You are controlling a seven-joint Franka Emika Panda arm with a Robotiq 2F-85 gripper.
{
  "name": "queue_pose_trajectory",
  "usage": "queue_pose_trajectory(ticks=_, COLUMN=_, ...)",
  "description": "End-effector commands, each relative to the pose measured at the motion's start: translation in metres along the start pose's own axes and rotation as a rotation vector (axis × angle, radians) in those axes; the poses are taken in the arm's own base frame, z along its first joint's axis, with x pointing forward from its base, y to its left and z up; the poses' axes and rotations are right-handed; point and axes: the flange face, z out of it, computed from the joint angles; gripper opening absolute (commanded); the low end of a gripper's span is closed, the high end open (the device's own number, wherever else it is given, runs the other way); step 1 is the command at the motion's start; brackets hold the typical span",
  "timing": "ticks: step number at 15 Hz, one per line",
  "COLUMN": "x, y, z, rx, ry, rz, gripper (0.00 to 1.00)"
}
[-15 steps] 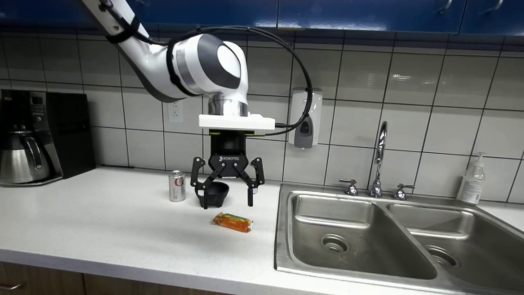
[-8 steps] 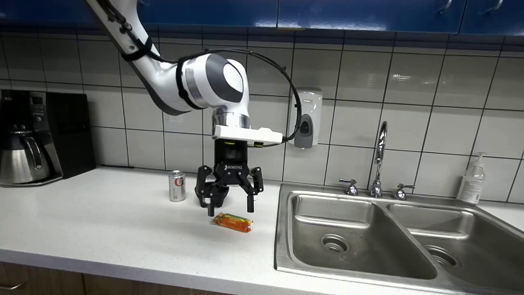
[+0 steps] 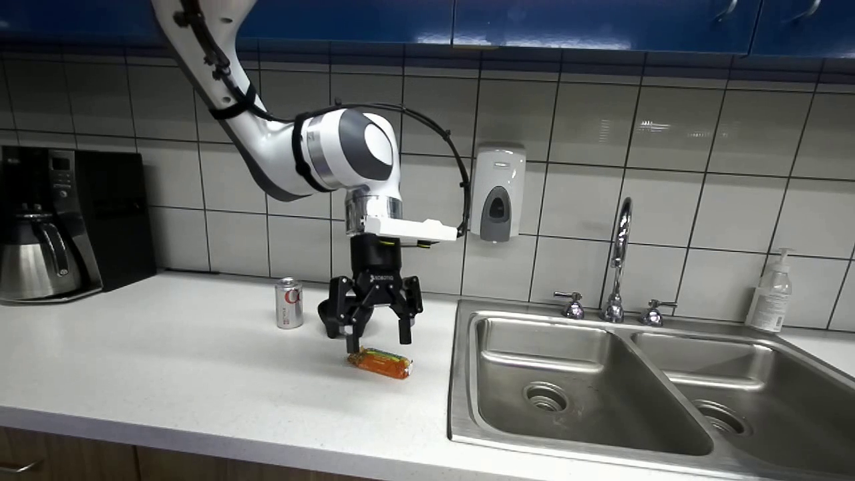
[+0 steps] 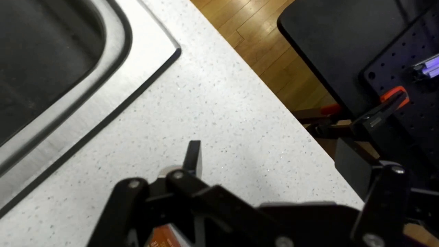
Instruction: Put the candy bar into the black bowl
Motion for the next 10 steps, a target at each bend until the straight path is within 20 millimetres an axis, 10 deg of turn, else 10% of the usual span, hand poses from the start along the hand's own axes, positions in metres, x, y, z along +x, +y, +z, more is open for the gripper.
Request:
queue_pose_trajectory(ticks=1, x=0.010, y=0.024, z=-0.007, rx=-0.043, ry=-0.003, rz=-0.100, gripper=1.00)
queue_pose_trajectory(ticks=10, x=0.046, y=0.054, z=-0.001, rx=-0.064, ry=0.022, rz=-0.260, gripper=1.00)
